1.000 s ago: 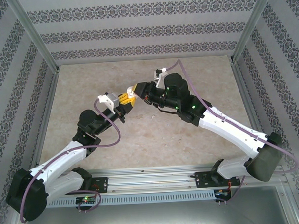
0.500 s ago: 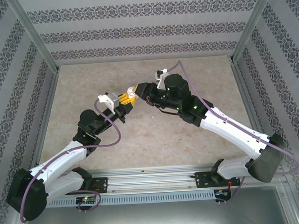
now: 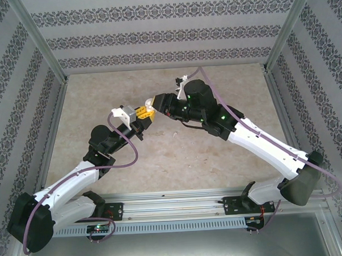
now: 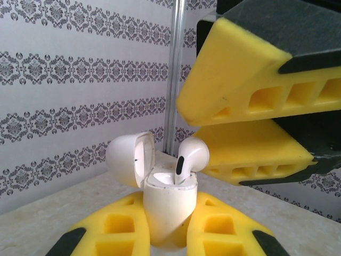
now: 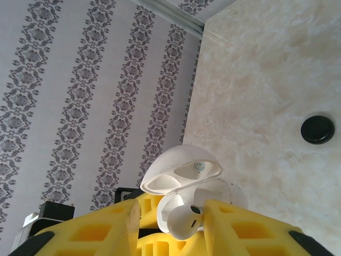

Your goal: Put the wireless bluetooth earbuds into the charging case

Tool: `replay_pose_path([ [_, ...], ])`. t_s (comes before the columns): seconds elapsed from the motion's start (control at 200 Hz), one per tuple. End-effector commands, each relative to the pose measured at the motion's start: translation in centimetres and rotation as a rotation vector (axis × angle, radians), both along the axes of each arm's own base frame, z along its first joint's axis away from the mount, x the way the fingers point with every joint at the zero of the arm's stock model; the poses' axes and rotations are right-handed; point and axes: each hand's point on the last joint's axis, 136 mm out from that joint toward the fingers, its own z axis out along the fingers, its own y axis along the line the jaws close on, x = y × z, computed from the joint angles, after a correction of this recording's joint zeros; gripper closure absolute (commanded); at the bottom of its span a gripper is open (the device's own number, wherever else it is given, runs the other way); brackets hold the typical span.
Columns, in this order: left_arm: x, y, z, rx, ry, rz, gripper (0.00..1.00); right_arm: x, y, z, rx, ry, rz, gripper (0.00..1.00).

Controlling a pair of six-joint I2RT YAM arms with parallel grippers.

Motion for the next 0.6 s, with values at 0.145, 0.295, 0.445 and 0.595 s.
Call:
replay_pose_path([
  [0.145,-1.1,0.1,3.3,-0.033,-0.093,-0.01,1.0,-0.9,-0.8,1.3,-0.124,-0.058,0.022,0.54],
  [0.295,-1.1,0.2,2.7,0.01,-0.087,0.007,1.0,-1.6,-1.9,2.2,-0.167,-0.08,0.014,0.51],
  [0.445,-1.1,0.2,2.3,0.022,-0.082,0.005,1.0,-2.2,-2.2,2.0,-0.205,-0.08,0.03,0.51],
  [0.595,-1.2,0.1,2.1,0.02,-0.074,-0.006,1.0,-2.6,-1.7,1.5,-0.249,-0.06,0.079,0.52],
])
